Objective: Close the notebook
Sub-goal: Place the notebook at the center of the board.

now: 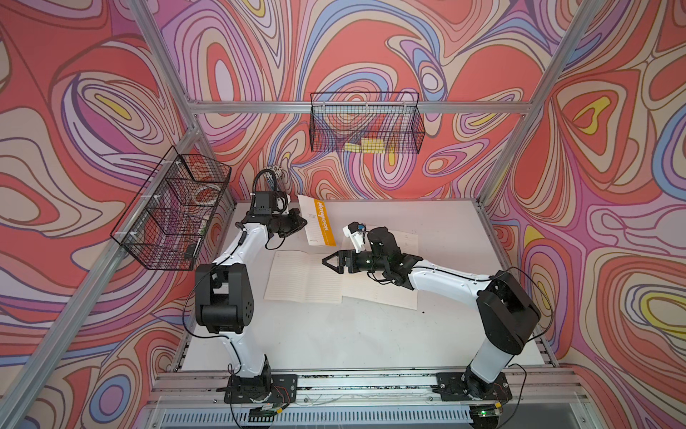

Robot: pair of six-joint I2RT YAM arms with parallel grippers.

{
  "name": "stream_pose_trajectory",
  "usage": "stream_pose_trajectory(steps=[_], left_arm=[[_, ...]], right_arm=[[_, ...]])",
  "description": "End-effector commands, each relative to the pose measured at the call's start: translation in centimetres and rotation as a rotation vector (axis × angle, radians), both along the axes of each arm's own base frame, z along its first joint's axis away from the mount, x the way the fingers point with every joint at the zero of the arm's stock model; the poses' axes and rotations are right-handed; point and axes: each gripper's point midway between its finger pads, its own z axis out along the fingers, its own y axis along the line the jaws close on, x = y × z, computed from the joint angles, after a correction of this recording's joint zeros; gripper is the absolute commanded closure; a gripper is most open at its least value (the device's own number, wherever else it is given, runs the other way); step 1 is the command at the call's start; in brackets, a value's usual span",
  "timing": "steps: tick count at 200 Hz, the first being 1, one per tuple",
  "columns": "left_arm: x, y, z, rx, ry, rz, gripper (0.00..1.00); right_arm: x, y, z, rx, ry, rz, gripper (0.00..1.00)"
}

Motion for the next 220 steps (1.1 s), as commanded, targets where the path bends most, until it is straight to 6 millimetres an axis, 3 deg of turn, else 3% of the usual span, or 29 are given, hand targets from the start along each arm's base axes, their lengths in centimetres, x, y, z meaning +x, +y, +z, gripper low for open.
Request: stream_pose_trajectory(steps=[1, 33, 118, 172, 220], left_arm=[[0.6, -0.7, -2.4, -0.054, 0.069, -0.043, 1.0], [2.4, -1.3, -4.4, -0.104, 0.088, -0.061, 1.0], [5.6, 0.8, -9.4, -0.032, 0.106, -0.022, 1.0], [5.2, 2.9, -12.2, 0.117, 0.177, -0.006, 1.0], [4.9, 4.7, -13.0, 0.234, 0.209, 0.008, 0.98]], right_arm=[[0.1, -0.6, 0.8, -0.002, -0.029, -0.019, 0.02], [0.2, -1.0, 0.8, -0.014, -0.033, -0.029, 0.02], [0.2, -1.0, 0.3, -0.019, -0.016, -0.031, 0.02], [0.3, -1.1, 0.1, -0.023, -0.014, -0.036, 0.02], [0.2, -1.0, -0.2, -0.023, -0.007, -0.033, 0.02]])
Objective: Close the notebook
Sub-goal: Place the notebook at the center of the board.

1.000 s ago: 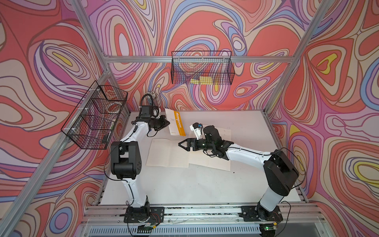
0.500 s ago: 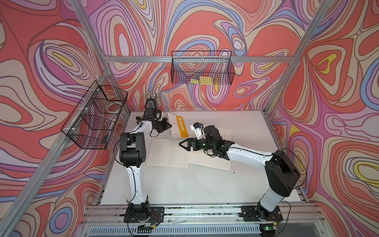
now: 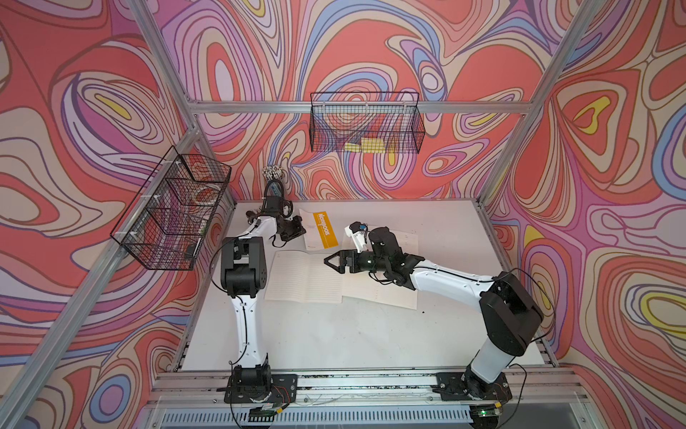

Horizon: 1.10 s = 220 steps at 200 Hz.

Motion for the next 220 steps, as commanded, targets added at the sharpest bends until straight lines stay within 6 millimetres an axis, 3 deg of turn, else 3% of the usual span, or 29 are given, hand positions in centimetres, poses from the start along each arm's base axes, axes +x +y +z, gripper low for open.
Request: stream_pose_trajectory(steps=[1, 48, 80, 138, 171, 199, 220], left_arm=[[-0.4, 2.0, -1.4, 0.092, 0.047, 0.002, 0.97], [0.1, 2.2, -1.7, 0.106, 0.064, 0.004, 0.9], [0.0, 2.9, -1.5, 0.145, 0.088, 0.017, 0.75], [0.0, 5.2, 2.1, 0.312, 0.019, 0.112, 0.68], [0.3, 1.3, 3.5, 0.238, -0.086, 0.048, 0.67], [0.4, -2.1, 3.0, 0.146, -0.098, 0.008, 0.67], [0.3, -3.6, 2.3, 0.12, -0.09, -0.003, 0.67]], right_arm=[[0.0, -0.5, -0.2, -0.005, -0.001, -0.012, 0.02], [0.1, -0.4, -0.3, -0.002, 0.003, -0.01, 0.02], [0.1, -0.5, -0.2, 0.002, 0.0, -0.014, 0.02], [0.1, -0.4, -0.4, 0.007, 0.005, -0.014, 0.02], [0.1, -0.2, -0.2, 0.019, 0.008, -0.008, 0.02], [0.1, -0.1, -0.4, 0.015, 0.013, -0.007, 0.02], [0.0, -0.2, -0.7, 0.01, 0.017, -0.007, 0.02]])
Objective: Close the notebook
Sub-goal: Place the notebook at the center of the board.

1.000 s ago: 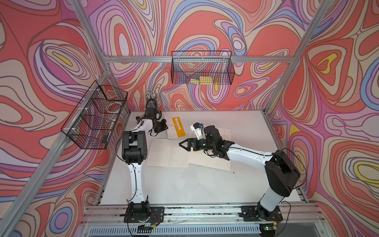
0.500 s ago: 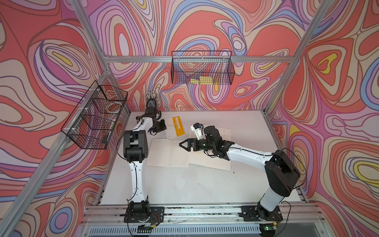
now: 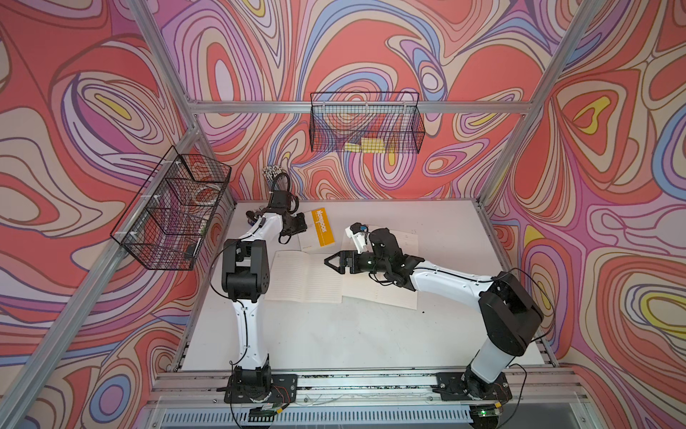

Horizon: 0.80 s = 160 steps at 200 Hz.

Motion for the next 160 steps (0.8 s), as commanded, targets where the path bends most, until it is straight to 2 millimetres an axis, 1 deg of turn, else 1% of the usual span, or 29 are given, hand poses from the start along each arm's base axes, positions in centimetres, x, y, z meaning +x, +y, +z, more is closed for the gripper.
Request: stream_pose_trajectory(steps=[1, 23, 83, 106, 144, 160], left_arm=[[0.2, -2.0, 0.0, -0.061, -0.016, -0.016, 0.67], [0.0, -2.7, -1.2, -0.075, 0.01, -0.012, 0.66], [-1.7, -2.3, -4.2, -0.005, 0.113, 0.017, 0.66], [-2.3, -2.1, -4.8, 0.014, 0.152, 0.03, 0.66], [-3.3, -0.5, -5.8, 0.095, 0.215, 0.071, 0.65], [-3.3, -0.4, -5.5, 0.104, 0.209, 0.066, 0.64]], right_arm=[[0.1, -0.2, -0.5, -0.002, 0.007, -0.002, 0.02], [0.1, -0.1, -0.6, 0.0, 0.01, 0.001, 0.02], [0.1, 0.0, -0.6, 0.0, 0.008, 0.004, 0.02], [0.1, 0.0, -0.7, 0.001, 0.01, 0.005, 0.02], [0.0, 0.0, -0.8, 0.003, 0.013, 0.005, 0.02], [0.0, -0.1, -0.8, 0.005, 0.011, 0.004, 0.02]])
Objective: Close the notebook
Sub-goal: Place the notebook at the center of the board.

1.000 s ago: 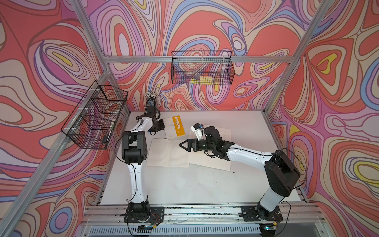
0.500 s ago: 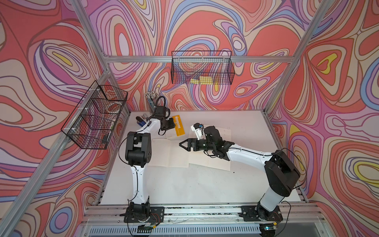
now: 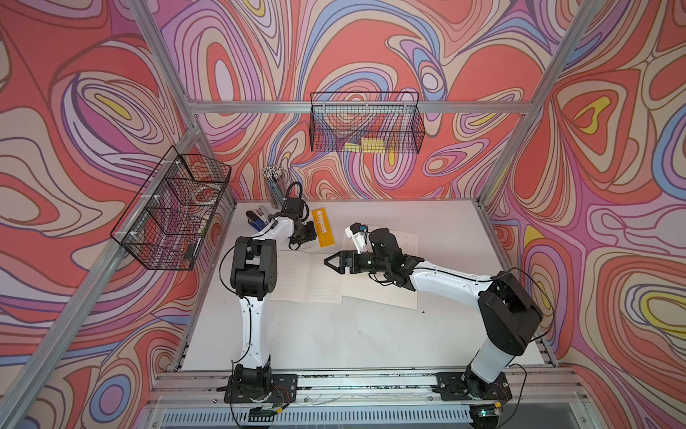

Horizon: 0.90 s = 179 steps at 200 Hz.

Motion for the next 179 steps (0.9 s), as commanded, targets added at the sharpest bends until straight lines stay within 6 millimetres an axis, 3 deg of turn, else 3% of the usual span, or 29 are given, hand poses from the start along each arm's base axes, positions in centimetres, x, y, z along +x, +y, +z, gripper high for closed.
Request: stream_pose_trajectory(steps=[1, 37, 73, 92, 96, 119, 179], left_arm=[[-0.9, 0.8, -0.9, 0.057, 0.056, 0.016, 0.64], [0.3, -0.7, 3.2, -0.017, -0.069, -0.04, 0.62], [-0.9, -1.5, 8.6, -0.089, -0.212, -0.067, 0.6], [-3.3, -1.3, 10.4, -0.122, -0.249, -0.04, 0.59], [-3.9, -1.2, 10.6, -0.129, -0.256, -0.029, 0.59], [-7.7, -0.3, 11.0, -0.152, -0.268, 0.044, 0.58], [-18.0, 0.7, 8.7, -0.247, -0.177, 0.171, 0.54]], right_arm=[[0.1, -0.2, -0.8, 0.0, 0.009, -0.002, 0.02], [0.0, -0.2, -1.0, -0.004, 0.014, 0.002, 0.02], [0.1, 0.0, -1.7, -0.017, 0.019, 0.007, 0.02], [0.1, 0.4, -1.4, -0.01, 0.015, 0.019, 0.02], [0.3, 0.6, -2.7, -0.026, 0.034, 0.023, 0.02], [0.5, 1.2, -3.5, -0.028, 0.049, 0.036, 0.02], [0.6, 2.3, -5.9, -0.016, 0.095, 0.054, 0.02]])
